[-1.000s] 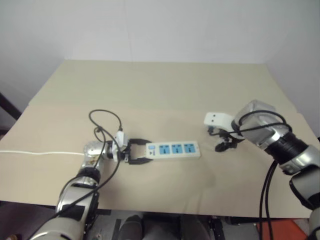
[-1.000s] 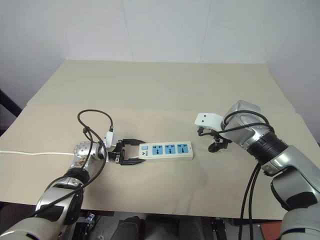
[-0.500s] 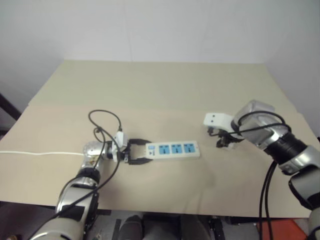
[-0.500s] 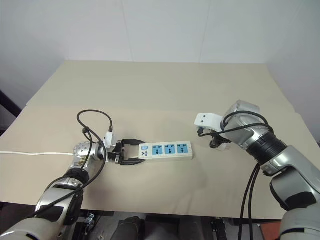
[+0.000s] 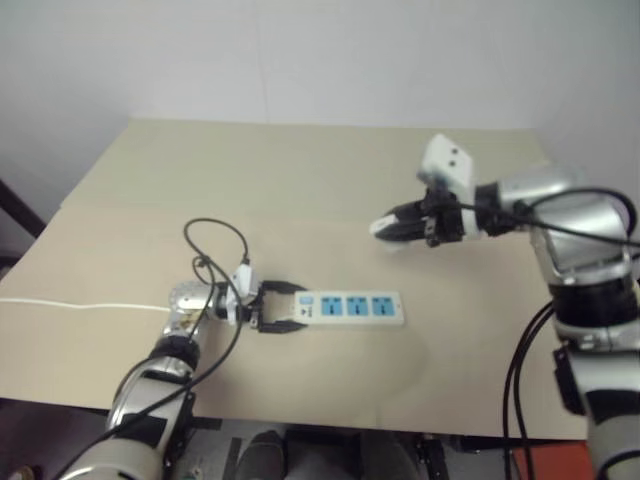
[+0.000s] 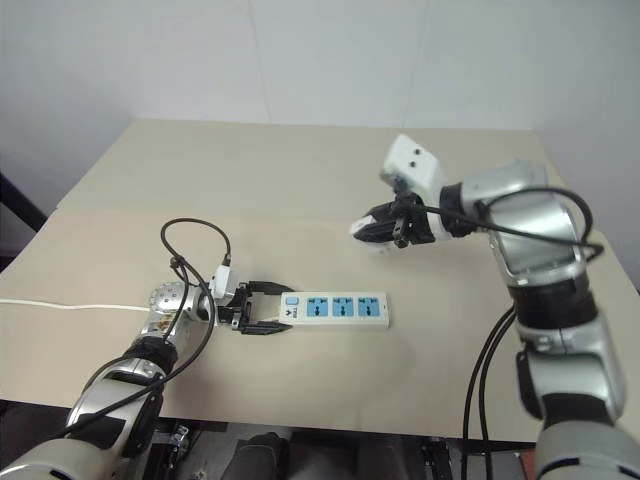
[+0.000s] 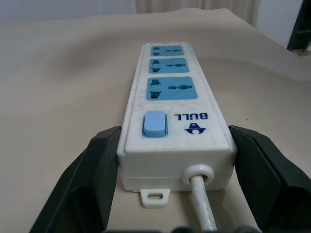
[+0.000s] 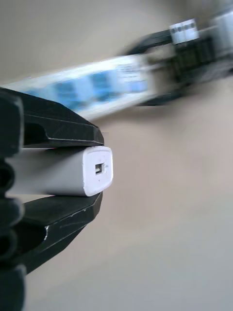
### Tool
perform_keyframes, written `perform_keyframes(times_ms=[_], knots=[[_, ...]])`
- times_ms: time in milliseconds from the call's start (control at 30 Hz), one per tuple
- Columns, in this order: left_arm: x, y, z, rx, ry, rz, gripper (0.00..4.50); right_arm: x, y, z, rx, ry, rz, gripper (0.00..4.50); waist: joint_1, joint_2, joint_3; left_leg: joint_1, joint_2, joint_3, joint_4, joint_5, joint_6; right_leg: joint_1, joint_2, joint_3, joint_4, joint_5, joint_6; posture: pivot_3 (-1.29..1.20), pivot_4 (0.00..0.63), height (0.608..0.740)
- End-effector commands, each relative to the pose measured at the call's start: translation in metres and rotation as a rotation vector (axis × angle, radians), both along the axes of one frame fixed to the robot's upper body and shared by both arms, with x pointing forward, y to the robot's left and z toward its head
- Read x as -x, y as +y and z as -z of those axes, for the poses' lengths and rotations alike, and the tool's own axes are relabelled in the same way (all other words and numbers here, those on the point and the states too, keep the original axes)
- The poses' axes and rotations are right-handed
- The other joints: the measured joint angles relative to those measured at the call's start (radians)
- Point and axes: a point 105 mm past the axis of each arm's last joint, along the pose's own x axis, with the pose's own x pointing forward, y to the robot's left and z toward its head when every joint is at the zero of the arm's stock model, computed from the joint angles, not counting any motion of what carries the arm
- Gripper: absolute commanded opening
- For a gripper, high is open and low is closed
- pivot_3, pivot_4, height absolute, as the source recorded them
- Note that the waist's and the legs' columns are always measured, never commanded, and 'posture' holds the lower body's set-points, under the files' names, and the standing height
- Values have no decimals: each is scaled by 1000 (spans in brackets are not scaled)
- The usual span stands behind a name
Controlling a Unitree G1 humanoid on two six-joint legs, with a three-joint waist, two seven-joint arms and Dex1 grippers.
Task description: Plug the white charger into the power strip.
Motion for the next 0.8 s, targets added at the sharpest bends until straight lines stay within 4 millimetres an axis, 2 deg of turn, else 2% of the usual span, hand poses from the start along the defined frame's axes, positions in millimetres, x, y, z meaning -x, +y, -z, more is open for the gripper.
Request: perform_keyframes(times_ms=[33,133,233,333,500,667,800], knots=[[11,-6,12,-57,36,72,3198,7,0,-9,-247,-32,-48,1115,-3,0,0,0,0,1,0,0,0,-1,0,0,0,0,0,0,150,740],[13,-8,12,-60,42,90,3198,16,7,4,-389,9,-114,1115,-4,0,0,0,0,1,0,0,0,-1,0,1,2,0,0,0,150,740],[15,-8,11,-68,43,109,3198,20,14,17,-434,3,-140,1115,-5,0,0,1,0,0,0,0,0,-1,0,0,2,0,0,0,150,740],[16,-8,10,-71,47,117,3198,24,19,19,-517,-6,-187,1115,-8,0,0,1,0,0,0,0,0,-1,0,0,2,0,0,0,150,740],[17,-9,13,-75,59,124,3198,34,31,42,-639,-92,-280,1115,-7,0,0,2,1,0,0,0,0,0,1,0,2,0,0,0,150,740],[18,-11,12,-66,65,126,3198,35,42,57,-662,-103,-314,1115,-8,0,0,2,0,1,0,0,0,0,1,1,2,0,0,0,150,740],[19,-11,14,-60,71,126,3198,31,43,64,-652,-106,-317,1115,-7,0,0,3,0,1,0,0,0,0,1,0,6,0,-1,0,150,740]])
